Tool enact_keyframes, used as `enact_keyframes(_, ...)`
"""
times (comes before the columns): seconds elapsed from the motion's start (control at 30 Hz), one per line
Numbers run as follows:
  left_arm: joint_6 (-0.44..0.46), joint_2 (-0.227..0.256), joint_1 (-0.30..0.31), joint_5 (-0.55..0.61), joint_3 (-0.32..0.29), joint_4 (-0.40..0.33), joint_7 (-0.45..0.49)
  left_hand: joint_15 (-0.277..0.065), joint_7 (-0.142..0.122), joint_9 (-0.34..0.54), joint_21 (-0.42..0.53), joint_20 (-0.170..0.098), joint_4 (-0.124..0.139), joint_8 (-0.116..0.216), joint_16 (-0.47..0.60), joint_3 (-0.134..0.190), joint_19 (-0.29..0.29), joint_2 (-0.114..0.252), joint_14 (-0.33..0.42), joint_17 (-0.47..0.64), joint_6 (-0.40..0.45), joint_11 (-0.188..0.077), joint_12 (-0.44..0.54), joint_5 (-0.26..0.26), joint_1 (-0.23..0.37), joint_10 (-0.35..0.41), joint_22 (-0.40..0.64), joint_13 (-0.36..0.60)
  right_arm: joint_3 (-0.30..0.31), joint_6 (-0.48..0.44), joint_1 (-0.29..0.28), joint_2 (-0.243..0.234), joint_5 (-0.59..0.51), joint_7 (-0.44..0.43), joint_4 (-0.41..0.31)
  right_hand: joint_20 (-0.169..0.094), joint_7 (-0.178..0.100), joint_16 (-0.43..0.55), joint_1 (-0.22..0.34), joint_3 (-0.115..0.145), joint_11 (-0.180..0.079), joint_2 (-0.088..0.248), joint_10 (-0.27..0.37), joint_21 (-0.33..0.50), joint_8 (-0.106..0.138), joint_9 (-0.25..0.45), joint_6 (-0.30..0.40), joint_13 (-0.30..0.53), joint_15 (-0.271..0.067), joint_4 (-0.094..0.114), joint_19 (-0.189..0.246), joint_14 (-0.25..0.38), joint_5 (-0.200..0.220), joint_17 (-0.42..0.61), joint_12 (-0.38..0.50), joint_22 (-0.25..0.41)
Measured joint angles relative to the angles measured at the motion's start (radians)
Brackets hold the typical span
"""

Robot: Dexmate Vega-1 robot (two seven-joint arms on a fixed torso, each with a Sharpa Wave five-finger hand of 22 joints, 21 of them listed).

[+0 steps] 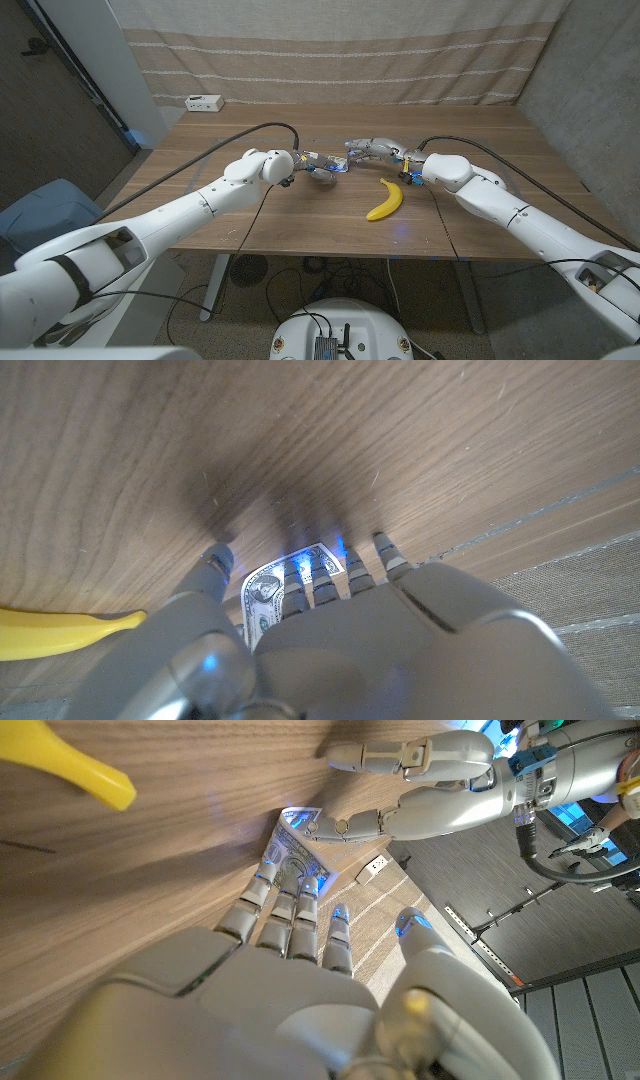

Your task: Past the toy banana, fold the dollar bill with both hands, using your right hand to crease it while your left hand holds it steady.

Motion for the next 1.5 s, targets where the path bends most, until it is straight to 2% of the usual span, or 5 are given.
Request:
enact_keyframes(0.1, 0.0, 0.0, 0.0, 0.0, 0.0, 0.0, 0.0, 0.0, 0.0, 0.0, 0.0, 0.0, 0.0, 0.0, 0.0, 0.0, 0.0, 0.0, 0.0, 0.0, 0.0, 0.0, 0.0, 0.0, 0.0, 0.0, 0.0, 0.0, 0.0, 0.0, 0.001, 0.004, 0.001, 0.002, 0.006, 0.0, 0.035, -0.007, -0.011, -0.007, 0.0, -0.011, 0.0, 0.0, 0.003, 0.0, -0.024, -0.001, -0.017, 0.0, 0.0, -0.004, -0.001, -0.001, -0.005, 0.0)
enact_keyframes(0.3, 0.0, 0.0, 0.001, 0.001, -0.002, 0.0, 0.0, 0.0, 0.0, 0.0, 0.0, 0.0, 0.0, 0.0, 0.0, 0.0, 0.0, 0.0, 0.0, 0.0, 0.0, 0.0, 0.0, 0.0, 0.0, -0.001, 0.0, 0.0, -0.009, 0.006, 0.012, 0.015, -0.002, 0.005, 0.023, 0.007, 0.059, -0.011, -0.013, -0.008, -0.004, -0.013, 0.004, 0.001, 0.003, 0.0, -0.086, -0.001, -0.054, 0.001, 0.018, 0.022, -0.001, -0.012, -0.006, 0.0)
enact_keyframes(0.5, 0.0, 0.0, 0.002, 0.001, -0.003, 0.0, 0.0, 0.0, 0.0, 0.0, 0.0, 0.0, 0.0, 0.0, 0.0, 0.0, 0.0, 0.0, 0.0, 0.0, -0.001, -0.001, 0.0, 0.0, 0.0, -0.001, 0.0, 0.0, -0.022, 0.009, 0.031, 0.026, -0.014, 0.01, 0.038, 0.009, 0.079, -0.023, -0.017, -0.008, 0.011, -0.017, -0.011, 0.007, 0.003, 0.0, -0.092, -0.001, -0.046, 0.001, 0.027, 0.014, -0.001, -0.017, -0.011, 0.0)
enact_keyframes(1.03, -0.007, -0.002, 0.002, -0.006, -0.006, 0.011, 0.009, 0.0, -0.006, 0.001, 0.0, 0.0, 0.0, -0.004, 0.0, 0.0, 0.0, 0.0, 0.0, 0.0, -0.007, -0.003, -0.005, 0.0, 0.0, -0.003, 0.0, 0.0, -0.081, 0.023, 0.118, 0.077, -0.082, 0.068, 0.109, 0.014, 0.076, -0.033, -0.029, -0.012, 0.021, -0.029, -0.032, 0.007, 0.003, 0.0, -0.103, -0.001, -0.032, 0.005, 0.033, 0.0, -0.001, -0.018, -0.018, 0.0)
enact_keyframes(1.5, -0.02, -0.005, -0.003, -0.016, -0.006, 0.027, 0.015, 0.0, -0.009, 0.001, -0.002, 0.0, 0.0, 0.001, 0.0, 0.0, 0.0, 0.0, 0.0, 0.0, -0.01, -0.008, -0.009, 0.0, 0.0, -0.005, 0.0, 0.001, -0.12, 0.032, 0.181, 0.127, -0.109, 0.11, 0.193, -0.001, 0.076, -0.053, -0.042, -0.016, 0.027, -0.031, -0.063, 0.0, 0.008, 0.0, -0.103, -0.001, -0.028, 0.009, 0.029, -0.025, -0.001, -0.026, -0.024, 0.0)
